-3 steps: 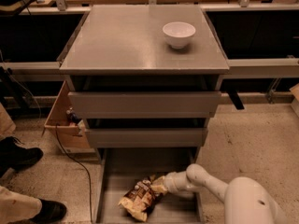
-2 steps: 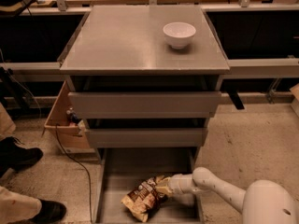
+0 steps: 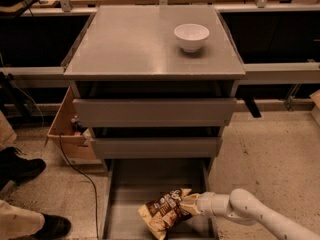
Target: Pick brown chip bag from bottom drawer and place on counter
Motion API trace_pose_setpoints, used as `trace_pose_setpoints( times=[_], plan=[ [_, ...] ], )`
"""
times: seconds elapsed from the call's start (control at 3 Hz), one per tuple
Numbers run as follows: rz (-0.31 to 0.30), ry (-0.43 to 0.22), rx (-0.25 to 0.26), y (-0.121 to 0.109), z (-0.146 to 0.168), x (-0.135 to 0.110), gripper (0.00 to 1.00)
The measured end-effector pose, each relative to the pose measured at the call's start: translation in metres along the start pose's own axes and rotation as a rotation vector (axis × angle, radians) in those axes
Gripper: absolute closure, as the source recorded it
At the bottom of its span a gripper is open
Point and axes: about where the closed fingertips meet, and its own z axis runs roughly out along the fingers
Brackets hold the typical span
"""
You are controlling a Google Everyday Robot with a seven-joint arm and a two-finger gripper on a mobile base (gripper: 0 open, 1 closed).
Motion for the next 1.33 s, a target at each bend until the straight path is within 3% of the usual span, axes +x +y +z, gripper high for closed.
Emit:
trace_pose_setpoints(
  times=[0.67, 1.0, 1.33],
  plan=[
    [-0.071, -0.085, 0.093, 0.009, -0.117, -0.058, 1.0],
    [-0.072, -0.085, 0.093, 0.009, -0.117, -0.059, 1.0],
    [-0.1, -0.102, 0.091, 0.008, -0.119, -0.078, 1.0]
  ],
)
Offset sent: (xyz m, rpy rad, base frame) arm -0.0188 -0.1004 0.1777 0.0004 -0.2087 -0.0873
